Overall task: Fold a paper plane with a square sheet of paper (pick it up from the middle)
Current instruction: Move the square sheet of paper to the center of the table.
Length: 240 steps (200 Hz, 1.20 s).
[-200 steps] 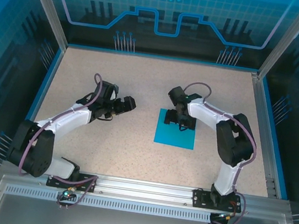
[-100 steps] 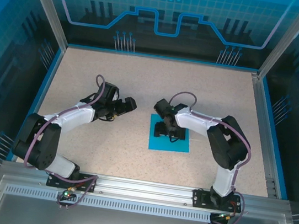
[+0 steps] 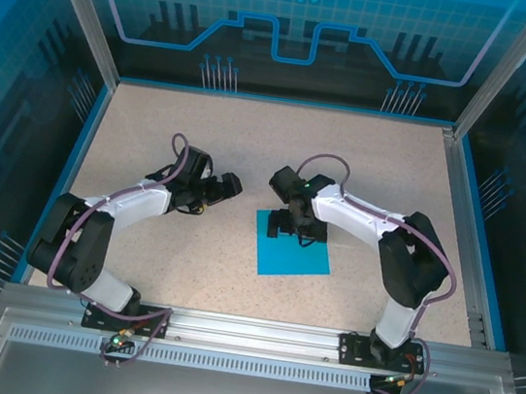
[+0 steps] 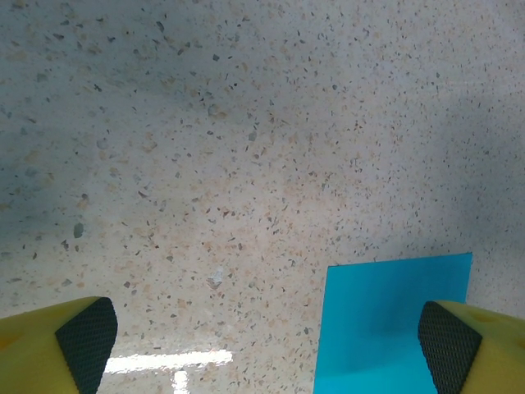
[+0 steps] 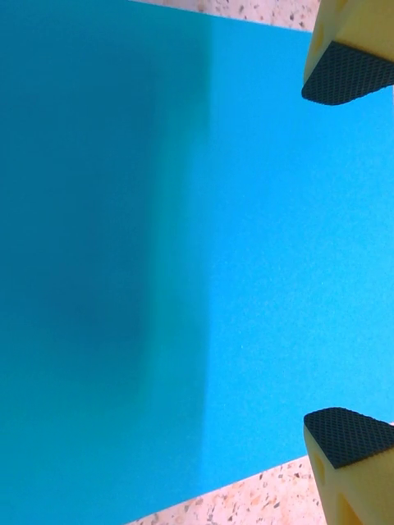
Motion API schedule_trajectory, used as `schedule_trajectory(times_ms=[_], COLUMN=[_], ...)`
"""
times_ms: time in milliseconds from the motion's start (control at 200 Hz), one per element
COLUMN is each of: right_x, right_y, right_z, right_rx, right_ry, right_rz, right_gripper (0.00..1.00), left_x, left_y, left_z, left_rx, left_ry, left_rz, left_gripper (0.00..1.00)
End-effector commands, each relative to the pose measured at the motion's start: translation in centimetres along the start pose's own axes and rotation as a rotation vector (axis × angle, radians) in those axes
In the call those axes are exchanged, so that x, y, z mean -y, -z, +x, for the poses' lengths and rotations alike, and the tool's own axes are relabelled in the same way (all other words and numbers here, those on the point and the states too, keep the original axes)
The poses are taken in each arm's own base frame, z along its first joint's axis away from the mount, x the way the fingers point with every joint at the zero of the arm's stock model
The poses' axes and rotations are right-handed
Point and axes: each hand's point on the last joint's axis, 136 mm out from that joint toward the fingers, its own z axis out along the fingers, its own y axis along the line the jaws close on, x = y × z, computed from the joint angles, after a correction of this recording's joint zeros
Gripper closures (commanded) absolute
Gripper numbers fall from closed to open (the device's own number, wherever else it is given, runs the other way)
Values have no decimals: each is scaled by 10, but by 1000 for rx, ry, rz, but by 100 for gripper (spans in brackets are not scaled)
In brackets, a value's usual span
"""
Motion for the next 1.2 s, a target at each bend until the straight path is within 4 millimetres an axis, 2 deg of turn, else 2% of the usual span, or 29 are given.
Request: schedule_trajectory(times_ms=[0, 180, 495, 820, 1195], right_x=[6, 4, 7, 23, 39], right_y=[-9, -21, -45, -78, -93], right_z=[1, 1, 6, 27, 36], right_rx=[-56, -84, -130, -234, -263], right_ry=[46, 96, 87, 60, 40], right_rz=[40, 51, 88, 125, 146], right_gripper=[1, 1, 1, 2, 7], left_x=[0, -3, -3, -3, 0], left_y=[2, 2, -3, -3, -5], left_z=[3, 5, 4, 5, 6], left_rx=[6, 6, -2, -6, -16], left_ry=[-1, 0, 11, 18, 28], left_rz=[-2, -9, -12, -9, 1], left_gripper=[2, 2, 2, 2, 2])
